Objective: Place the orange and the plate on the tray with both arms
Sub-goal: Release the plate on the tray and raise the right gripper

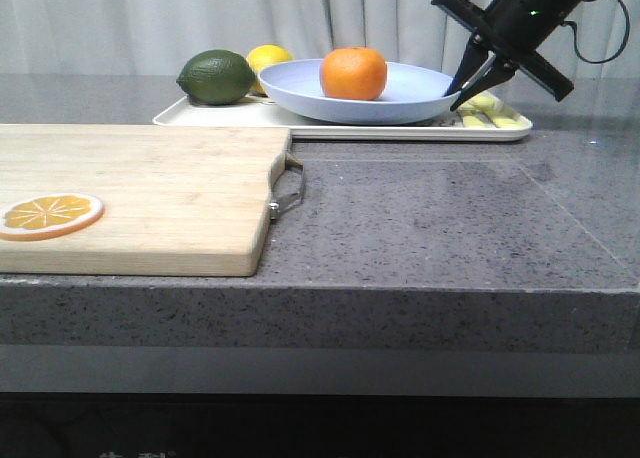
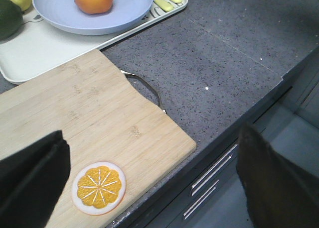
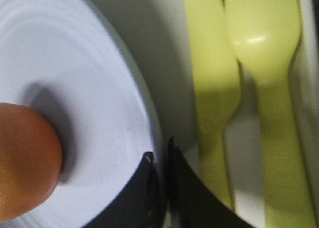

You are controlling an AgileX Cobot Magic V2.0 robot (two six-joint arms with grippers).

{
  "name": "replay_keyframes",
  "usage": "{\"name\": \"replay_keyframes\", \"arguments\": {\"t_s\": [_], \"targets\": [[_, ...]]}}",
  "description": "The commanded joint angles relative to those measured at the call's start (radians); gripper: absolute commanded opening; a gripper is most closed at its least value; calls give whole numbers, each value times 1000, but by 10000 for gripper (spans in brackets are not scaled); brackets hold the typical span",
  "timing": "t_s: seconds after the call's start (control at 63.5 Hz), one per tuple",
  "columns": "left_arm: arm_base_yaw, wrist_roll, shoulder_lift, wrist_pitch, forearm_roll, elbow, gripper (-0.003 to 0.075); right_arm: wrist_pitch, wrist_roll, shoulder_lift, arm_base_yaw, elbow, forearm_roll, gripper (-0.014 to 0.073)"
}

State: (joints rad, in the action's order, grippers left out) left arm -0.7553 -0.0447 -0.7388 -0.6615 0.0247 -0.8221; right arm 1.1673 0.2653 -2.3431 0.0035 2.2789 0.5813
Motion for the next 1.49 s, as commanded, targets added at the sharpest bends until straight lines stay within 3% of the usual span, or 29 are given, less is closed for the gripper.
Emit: {"name": "replay_keyframes", "arguments": {"t_s": [0.0,0.346,0.629,0.771,1.039,1.338,1.479], "targets": [[4,8,5,70,11,-26,654,-37,1,73,-2,41,64,-68],[4,8,5,70,13,-26,654,-32,0,73,-2,41,57,-46],[4,8,5,70,13,-26,654,-35,0,73,-2,41,42,242],[4,8,5,70,13,-26,654,-35,0,77,-2,41,42,341],[4,8,5,70,13,-26,654,-28,0,136,-2,41,-20,349],[4,8,5,70,13,-26,654,75,-7,273,0,41,-199,349],[4,8,5,70,13,-26,654,170,-70,360,22,38,-319,349]]}}
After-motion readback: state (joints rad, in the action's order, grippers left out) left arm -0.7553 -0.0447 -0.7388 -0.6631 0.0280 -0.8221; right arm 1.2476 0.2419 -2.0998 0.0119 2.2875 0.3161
